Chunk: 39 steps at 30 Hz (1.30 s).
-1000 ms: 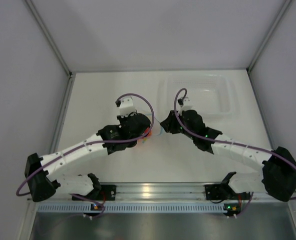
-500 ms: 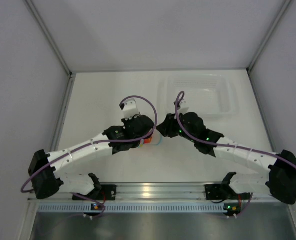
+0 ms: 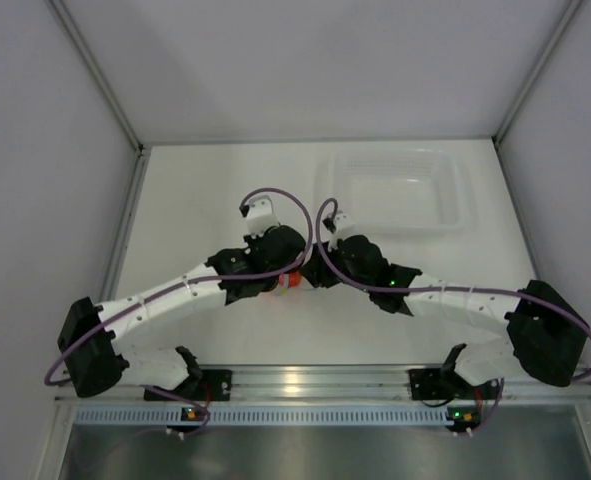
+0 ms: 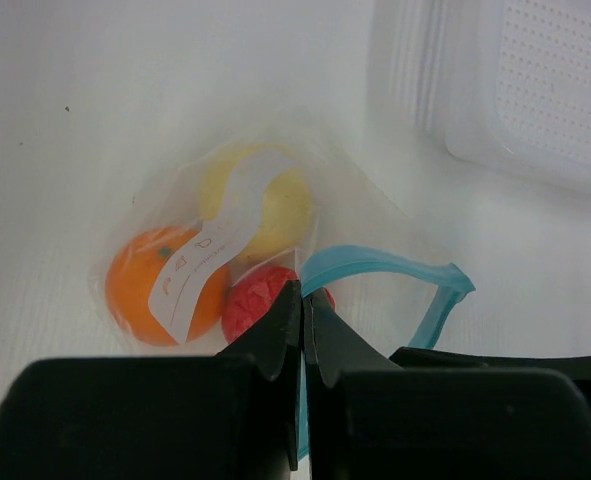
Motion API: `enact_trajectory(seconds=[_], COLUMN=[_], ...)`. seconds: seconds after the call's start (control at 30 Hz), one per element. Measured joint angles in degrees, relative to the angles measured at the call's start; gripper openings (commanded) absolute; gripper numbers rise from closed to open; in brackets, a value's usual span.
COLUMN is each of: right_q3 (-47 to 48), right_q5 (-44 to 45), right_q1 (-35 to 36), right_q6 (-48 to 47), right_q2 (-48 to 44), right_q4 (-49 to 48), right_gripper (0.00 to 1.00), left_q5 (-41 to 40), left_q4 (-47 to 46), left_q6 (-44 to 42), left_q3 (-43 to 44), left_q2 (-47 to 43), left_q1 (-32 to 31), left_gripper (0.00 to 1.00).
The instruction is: Open the zip-top bag and remove the fake food
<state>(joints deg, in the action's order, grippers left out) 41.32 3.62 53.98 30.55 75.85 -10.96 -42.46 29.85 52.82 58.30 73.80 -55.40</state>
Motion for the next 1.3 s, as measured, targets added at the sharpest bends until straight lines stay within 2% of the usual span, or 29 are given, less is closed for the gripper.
enact_trajectory(seconds=[0.37, 0.57, 1.0, 1.3], right_q3=[-1.40, -3.91, -4.92, -1.05], right_q5=[1.36, 4.26, 11.61, 10.29], right_q1=[0.98, 1.81, 1.77, 1.77], right_q6=[-2.03, -3.45, -6.21, -10.32], right_q2=[2.71, -0.17, -10.51, -7.89], right_q4=[-8.31, -8.48, 2.01, 12.76], right_gripper=[0.36, 0.36, 0.40, 0.46], left_q5=[9.03, 14.58, 21.31, 24.41], left_q4=[-3.82, -7.58, -13.11, -15.17], left_q6=[0.98, 4.44, 10.82, 12.83], left_q3=[-1.20, -3.50, -4.13, -10.69], left_q2=[-0.33, -1.33, -2.78, -8.07], left_q1=[2.93, 3.10, 3.32, 8.57], left_gripper=[0.00, 0.00, 0.00, 0.00])
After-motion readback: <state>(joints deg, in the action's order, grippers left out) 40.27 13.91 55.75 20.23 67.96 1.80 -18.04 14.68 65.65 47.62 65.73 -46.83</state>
